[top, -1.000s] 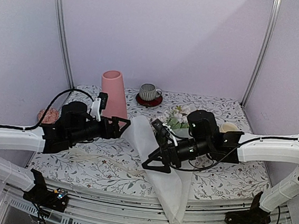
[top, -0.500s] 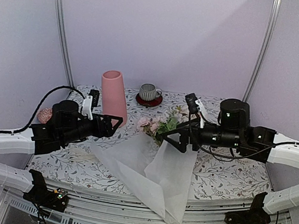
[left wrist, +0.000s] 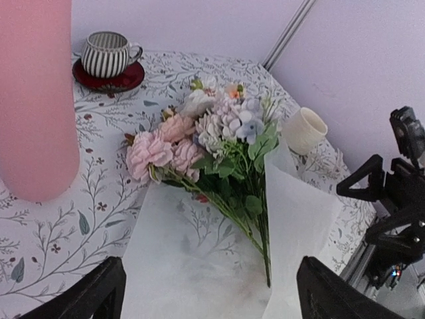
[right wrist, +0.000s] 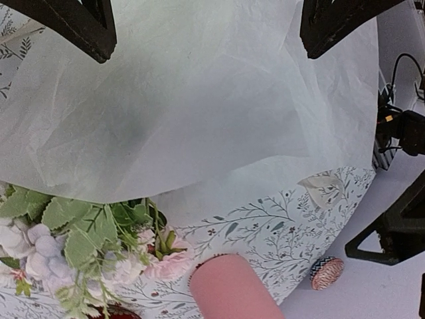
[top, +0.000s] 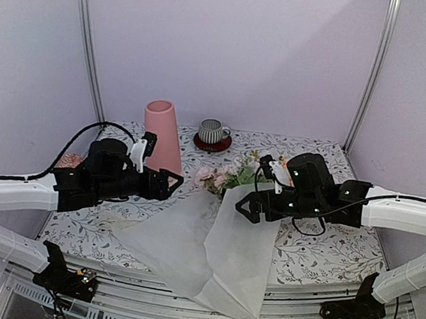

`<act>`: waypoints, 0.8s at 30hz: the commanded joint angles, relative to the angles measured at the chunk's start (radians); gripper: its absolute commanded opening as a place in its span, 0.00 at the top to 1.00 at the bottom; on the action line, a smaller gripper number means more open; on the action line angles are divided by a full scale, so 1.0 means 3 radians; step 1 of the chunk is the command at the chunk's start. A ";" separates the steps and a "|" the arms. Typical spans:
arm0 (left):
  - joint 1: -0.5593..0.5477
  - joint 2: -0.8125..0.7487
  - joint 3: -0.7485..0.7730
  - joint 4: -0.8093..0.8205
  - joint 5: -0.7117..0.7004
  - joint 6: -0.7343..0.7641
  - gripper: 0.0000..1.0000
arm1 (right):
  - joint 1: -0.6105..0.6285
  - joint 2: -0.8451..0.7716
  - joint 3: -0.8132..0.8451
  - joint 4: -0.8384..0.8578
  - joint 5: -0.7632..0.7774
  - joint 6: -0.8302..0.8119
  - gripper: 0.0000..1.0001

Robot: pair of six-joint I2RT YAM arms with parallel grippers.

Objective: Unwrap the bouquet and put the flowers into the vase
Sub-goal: Unfold the folded wrapping paper from the folded wrapping paper, then unfold the two-thirds folded wrapping paper from the folded wrapping paper.

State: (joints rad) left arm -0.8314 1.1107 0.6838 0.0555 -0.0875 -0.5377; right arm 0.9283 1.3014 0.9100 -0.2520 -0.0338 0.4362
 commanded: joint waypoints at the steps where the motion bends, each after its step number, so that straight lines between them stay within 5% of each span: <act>1: -0.0030 0.0116 -0.0099 -0.0084 0.0303 -0.0079 0.08 | -0.0005 0.0105 0.0162 -0.0083 0.0276 0.0230 0.01; 13: -0.0026 0.0111 -0.0441 0.0249 0.0488 -0.0179 0.08 | -0.0003 0.0270 0.0383 -0.0333 0.0604 0.0462 0.01; 22: -0.0198 0.0667 -0.0132 0.0632 0.0860 -0.0035 0.08 | -0.0003 0.0242 0.0624 -0.0701 0.1037 0.0852 0.00; 24: -0.0263 0.0821 -0.0013 0.0631 0.0832 -0.0012 0.08 | -0.0006 0.0232 0.0649 -0.0768 0.1096 0.0860 0.08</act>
State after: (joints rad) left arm -0.8684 1.2930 0.6064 0.1936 0.1364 -0.5743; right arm 0.9283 1.3777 1.0580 -0.4126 0.2111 0.6369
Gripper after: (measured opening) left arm 0.920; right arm 0.970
